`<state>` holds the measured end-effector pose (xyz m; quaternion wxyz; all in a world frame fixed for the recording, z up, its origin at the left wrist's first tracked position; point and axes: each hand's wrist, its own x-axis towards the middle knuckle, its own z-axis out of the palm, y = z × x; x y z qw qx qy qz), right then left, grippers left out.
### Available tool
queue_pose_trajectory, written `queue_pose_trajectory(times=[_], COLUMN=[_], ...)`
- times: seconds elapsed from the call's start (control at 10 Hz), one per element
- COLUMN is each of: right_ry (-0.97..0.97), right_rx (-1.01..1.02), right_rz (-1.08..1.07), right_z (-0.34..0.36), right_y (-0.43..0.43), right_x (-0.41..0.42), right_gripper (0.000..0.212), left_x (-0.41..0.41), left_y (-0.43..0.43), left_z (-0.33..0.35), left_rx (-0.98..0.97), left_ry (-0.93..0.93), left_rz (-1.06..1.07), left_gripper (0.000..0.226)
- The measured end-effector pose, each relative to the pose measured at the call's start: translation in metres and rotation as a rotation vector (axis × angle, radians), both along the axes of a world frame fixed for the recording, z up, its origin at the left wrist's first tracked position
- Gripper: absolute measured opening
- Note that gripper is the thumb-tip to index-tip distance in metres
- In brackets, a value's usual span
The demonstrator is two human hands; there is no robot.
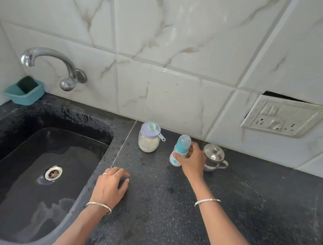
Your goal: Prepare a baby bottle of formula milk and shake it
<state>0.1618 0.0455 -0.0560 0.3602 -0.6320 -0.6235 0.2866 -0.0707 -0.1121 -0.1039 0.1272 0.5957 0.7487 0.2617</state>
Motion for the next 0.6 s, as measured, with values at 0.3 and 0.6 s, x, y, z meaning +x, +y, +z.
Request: queue_pose_trajectory(times=[0.3, 0.6], right_ry=[0.021, 0.008], right_rx=[-0.047, -0.149], right_rz=[-0.023, 0.022], right_z=[-0.016, -0.014], right_y=[0.025, 0.019], right_x=[-0.008, -0.006], right_gripper=[0.056, 0.074], left_x=[0.001, 0.004], left_y=[0.005, 0.003], left_z=[0.004, 0.005], left_rx=[0.036, 0.024], left_ry=[-0.012, -0.039], left_rz=[0.001, -0.024], left_gripper=[0.007, 0.008])
